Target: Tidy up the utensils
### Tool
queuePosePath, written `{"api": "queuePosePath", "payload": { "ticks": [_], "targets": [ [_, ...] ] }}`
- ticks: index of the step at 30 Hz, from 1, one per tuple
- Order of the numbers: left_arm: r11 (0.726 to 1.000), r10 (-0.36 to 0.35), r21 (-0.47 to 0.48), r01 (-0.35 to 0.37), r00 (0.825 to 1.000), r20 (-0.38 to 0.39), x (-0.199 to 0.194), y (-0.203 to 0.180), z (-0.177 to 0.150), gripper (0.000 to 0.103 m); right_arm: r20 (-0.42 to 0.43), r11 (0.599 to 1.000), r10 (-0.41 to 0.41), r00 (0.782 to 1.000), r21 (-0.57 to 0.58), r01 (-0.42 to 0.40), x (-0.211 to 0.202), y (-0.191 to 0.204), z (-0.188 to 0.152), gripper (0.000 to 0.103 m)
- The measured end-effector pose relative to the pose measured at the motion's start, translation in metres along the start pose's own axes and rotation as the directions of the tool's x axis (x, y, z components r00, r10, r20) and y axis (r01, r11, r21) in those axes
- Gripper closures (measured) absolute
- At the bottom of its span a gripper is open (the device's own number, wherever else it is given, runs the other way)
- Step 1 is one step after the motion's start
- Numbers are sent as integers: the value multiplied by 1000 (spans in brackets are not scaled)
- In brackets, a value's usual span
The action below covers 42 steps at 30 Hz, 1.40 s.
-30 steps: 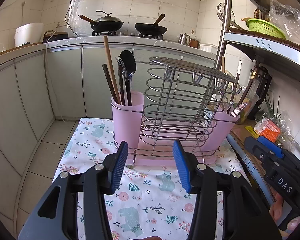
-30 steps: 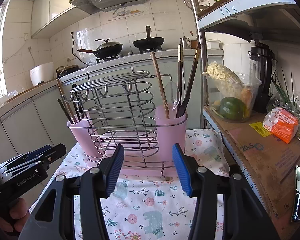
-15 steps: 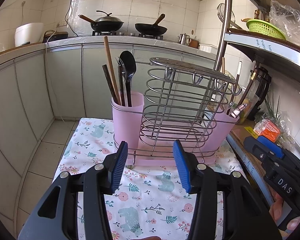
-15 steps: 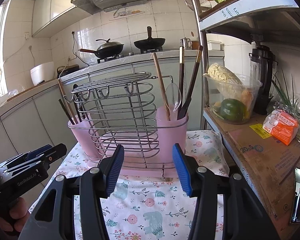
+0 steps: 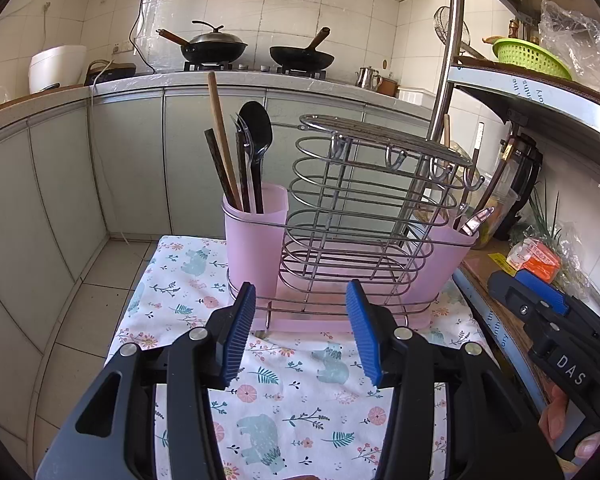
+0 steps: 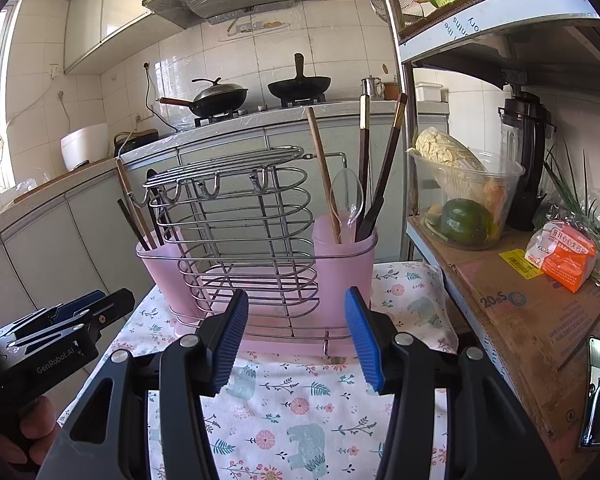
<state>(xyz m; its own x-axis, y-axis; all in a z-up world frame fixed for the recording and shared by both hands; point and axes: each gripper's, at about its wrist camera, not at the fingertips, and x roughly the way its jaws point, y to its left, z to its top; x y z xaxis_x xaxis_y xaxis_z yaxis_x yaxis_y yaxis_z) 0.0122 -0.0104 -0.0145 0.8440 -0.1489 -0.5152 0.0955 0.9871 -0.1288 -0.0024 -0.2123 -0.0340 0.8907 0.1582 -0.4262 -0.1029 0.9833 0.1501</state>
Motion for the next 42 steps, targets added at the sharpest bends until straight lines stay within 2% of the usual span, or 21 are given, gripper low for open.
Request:
{"api": "queuePosePath", "payload": {
  "ticks": [42],
  "targets": [
    [1000,-2,0,2,1000,-18,10,4,-5,55,-25,1000,-14,1000,0,14,9,-2,-6,53]
  ]
}}
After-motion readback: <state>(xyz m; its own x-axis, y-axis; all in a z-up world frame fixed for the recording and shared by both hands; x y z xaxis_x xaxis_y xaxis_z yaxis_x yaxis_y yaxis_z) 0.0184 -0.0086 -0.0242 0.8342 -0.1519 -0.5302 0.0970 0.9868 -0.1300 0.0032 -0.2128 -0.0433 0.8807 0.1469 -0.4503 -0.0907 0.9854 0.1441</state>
